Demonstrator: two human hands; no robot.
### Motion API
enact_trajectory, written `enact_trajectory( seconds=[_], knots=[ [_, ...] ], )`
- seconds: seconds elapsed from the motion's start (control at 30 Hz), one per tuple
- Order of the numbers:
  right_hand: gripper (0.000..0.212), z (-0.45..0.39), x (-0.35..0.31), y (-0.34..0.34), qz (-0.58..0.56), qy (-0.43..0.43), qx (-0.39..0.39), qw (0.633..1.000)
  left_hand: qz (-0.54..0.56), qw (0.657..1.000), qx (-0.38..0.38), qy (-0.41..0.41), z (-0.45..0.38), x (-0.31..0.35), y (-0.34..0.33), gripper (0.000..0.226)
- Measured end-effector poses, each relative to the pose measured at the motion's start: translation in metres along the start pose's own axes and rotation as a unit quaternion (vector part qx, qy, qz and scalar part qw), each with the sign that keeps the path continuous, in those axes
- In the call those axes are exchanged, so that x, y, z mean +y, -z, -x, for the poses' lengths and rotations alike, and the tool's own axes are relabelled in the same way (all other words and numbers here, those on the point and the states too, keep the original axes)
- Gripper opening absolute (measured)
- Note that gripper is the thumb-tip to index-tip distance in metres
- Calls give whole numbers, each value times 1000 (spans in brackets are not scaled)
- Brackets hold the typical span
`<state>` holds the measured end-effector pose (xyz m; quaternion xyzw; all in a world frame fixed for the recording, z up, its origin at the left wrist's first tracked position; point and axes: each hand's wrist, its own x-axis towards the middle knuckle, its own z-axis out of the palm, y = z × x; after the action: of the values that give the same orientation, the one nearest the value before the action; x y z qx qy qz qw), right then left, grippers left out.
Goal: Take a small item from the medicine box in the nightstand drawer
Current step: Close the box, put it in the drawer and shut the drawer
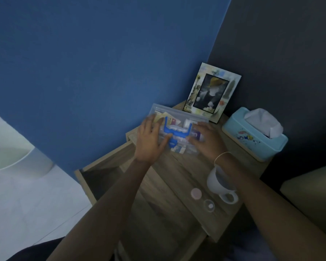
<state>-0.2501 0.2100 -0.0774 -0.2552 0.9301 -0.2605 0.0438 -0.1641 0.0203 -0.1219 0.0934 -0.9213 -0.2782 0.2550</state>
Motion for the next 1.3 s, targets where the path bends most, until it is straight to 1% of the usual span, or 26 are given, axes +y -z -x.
enact_trajectory(
  seconds=[0.03,0.07,0.13,0.2,0.27,0.37,0.43,0.47,0.57,0.67,0.7,0.77,0.8,0.83,0.93,1.03,1.1,1.17,1.3],
  knots=[
    [49,-6,-3,1,-34,-21,32,999,30,998,14,45,-3,0,1,60],
    [50,-11,-6,0,-65,-47,64,995,66,993,17,101,-8,0,3,63],
    [66,-22,-11,-7,-128,-123,105,978,151,967,-14,203,-20,-3,5,66],
    [88,-34,-15,-14,-216,-223,114,944,228,936,-58,263,-31,-7,7,57],
    [100,-44,-15,-19,-266,-298,108,911,287,912,-85,279,-37,-10,8,44],
    [104,-53,-8,-25,-312,-349,88,879,328,901,-84,271,-37,-14,7,38],
    [99,-52,-5,-27,-359,-373,69,853,336,901,-68,265,-34,-11,8,38],
    [94,-49,-6,-28,-374,-374,66,846,334,903,-60,263,-32,-8,10,38],
    [78,-36,-12,-28,-385,-369,73,843,315,910,-68,263,-29,-2,18,41],
    [72,-11,-27,-19,-411,-382,48,826,295,917,-88,254,-18,2,41,46],
    [66,1,-34,-15,-411,-364,51,834,282,923,-89,247,-13,2,52,46],
    [47,28,-50,-10,-402,-286,82,866,257,936,-79,227,-4,2,75,50],
    [42,44,-61,-7,-404,-247,91,876,237,945,-70,215,0,1,88,52],
    [43,61,-71,-3,-410,-213,91,882,212,953,-59,206,4,1,101,53],
    [62,110,-101,0,-425,-112,41,897,151,968,-35,198,20,0,139,55],
    [81,146,-118,-10,-382,-62,23,922,112,973,-51,197,39,-6,167,53],
    [83,165,-126,-20,-364,-54,32,929,100,968,-82,213,52,-11,178,58],
    [80,184,-130,-33,-350,-74,33,933,80,964,-116,227,67,-18,180,62],
    [88,219,-138,-64,-250,-99,45,962,65,951,-170,249,94,-34,168,58]
  ],
)
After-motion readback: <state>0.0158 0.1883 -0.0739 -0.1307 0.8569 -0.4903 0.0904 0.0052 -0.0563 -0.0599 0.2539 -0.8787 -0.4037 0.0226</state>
